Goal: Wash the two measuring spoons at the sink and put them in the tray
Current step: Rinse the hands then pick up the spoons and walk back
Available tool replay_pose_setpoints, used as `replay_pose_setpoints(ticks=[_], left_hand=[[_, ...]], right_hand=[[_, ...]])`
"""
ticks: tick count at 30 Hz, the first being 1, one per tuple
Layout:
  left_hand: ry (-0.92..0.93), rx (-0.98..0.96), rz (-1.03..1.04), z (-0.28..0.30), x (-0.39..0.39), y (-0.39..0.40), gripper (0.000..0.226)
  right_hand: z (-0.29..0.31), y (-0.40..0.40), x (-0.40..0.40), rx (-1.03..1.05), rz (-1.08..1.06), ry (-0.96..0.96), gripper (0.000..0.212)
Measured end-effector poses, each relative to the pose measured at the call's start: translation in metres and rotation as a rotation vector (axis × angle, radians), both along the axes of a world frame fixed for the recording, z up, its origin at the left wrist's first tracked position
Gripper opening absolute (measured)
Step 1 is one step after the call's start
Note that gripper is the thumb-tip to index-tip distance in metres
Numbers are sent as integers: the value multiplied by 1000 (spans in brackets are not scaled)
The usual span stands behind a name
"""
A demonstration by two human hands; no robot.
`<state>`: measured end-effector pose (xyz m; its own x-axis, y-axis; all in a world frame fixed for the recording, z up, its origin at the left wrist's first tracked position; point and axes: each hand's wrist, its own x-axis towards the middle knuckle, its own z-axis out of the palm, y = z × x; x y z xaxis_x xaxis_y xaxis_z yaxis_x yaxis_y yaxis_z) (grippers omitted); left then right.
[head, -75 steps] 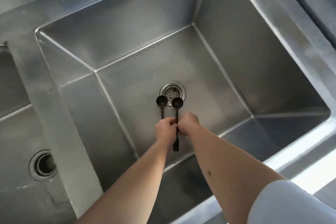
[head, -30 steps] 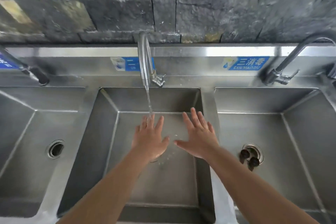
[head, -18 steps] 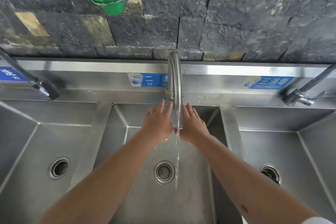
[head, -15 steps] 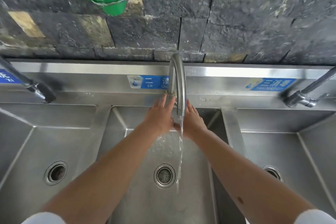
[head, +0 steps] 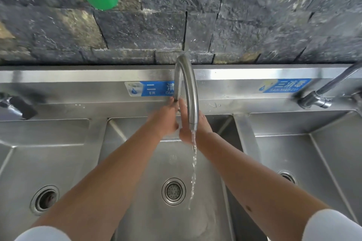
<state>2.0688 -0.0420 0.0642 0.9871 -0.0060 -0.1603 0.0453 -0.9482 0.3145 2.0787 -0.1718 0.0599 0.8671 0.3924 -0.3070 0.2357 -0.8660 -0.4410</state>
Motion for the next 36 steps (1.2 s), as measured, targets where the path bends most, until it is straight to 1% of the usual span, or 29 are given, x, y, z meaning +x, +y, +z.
replay_pose_setpoints(ticks=[2,4,7,13,15,18,22,25,27,29,31,32,36], left_hand=[[-4,20,27,6,2,3,59],[-3,46,58,11,4,4,58],[45,84,65,12,4,3,66],[65,36,42,4,-2,3,82],[52,14,31,3,0,4,81],[53,-21,25,2,1,5,83],[108,24,12,4,1,2,88],[182,17,7,9,-4,-4,89],[217,-24,13,13,-18,-10,83],[216,-49,6,13,-41,-18,90],[188,19,-27,11,-68,-27,91],[167,40,-24,8,-82,-30,89],[125,46,42,-4,-134,-36,83]], right_hand=[[1,3,2,-65,52,-51,111],[3,4,5,-90,73,-63,110],[4,3,7,-103,83,-54,110],[9,1,7,-86,80,-16,127],[11,1,8,-87,74,-10,127],[16,2,11,-124,120,-23,127],[27,-1,13,-132,150,-5,125],[36,-10,4,-154,233,-46,117],[40,-17,-8,-116,249,-82,114],[39,-24,-23,-117,298,-143,110],[32,-32,-41,-178,377,-198,107],[27,-36,-50,-193,370,-193,107],[8,-62,-85,-227,224,-65,107]])
